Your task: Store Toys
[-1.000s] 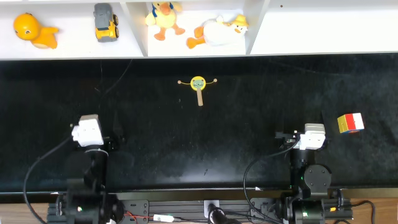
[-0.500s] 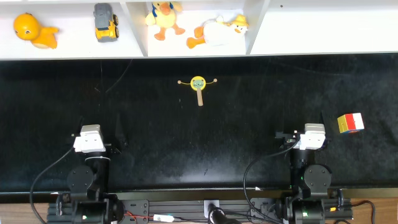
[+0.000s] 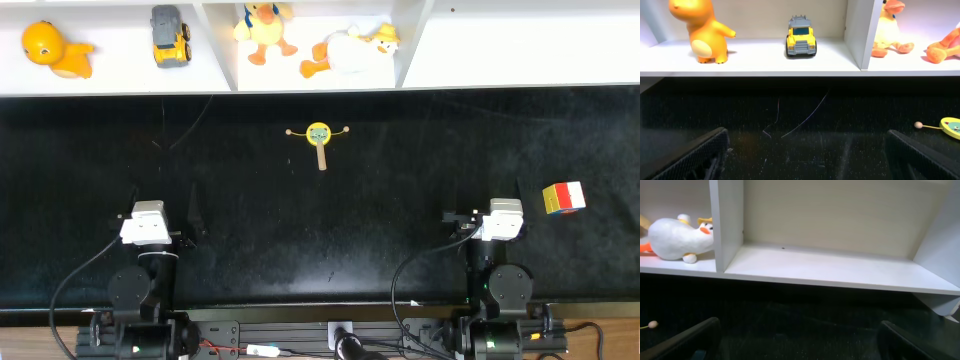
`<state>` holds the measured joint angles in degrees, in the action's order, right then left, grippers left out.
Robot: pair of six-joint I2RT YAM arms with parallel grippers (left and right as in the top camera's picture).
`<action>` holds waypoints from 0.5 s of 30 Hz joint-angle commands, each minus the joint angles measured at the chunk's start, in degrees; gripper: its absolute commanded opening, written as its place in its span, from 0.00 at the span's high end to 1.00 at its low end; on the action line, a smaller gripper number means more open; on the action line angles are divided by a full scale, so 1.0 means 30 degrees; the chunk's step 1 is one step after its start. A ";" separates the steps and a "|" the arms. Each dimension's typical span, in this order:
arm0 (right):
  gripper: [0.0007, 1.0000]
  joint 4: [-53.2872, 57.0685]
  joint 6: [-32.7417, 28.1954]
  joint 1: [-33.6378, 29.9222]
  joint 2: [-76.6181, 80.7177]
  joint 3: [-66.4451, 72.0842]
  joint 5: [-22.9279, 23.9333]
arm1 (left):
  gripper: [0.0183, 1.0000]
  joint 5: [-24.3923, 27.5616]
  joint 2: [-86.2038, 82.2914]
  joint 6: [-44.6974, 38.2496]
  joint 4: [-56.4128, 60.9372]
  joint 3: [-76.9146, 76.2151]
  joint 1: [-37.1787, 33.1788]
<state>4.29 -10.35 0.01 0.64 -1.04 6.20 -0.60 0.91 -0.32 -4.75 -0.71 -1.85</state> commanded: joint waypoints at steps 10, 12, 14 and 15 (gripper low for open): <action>0.01 0.0138 -0.0393 0.0000 -0.0080 -0.0117 0.0736 | 0.00 0.0321 -0.0248 0.0138 -0.0022 0.0080 0.0124; 0.01 0.0743 0.0138 0.0022 0.0554 -0.0809 0.0299 | 0.00 0.0321 -0.0248 0.0138 -0.0022 0.0080 0.0124; 0.00 0.1384 0.0911 0.0022 0.1800 -0.1719 -0.0226 | 0.00 0.0321 -0.0248 0.0138 -0.0022 0.0073 0.0124; 0.00 0.1836 0.1115 0.0022 0.2827 -0.2397 -0.0525 | 0.00 0.0313 -0.0248 0.0138 -0.0022 0.0080 0.0124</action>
<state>8.27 -10.00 0.03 3.49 -2.28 6.68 -0.43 0.91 -0.32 -4.75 -0.71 -1.85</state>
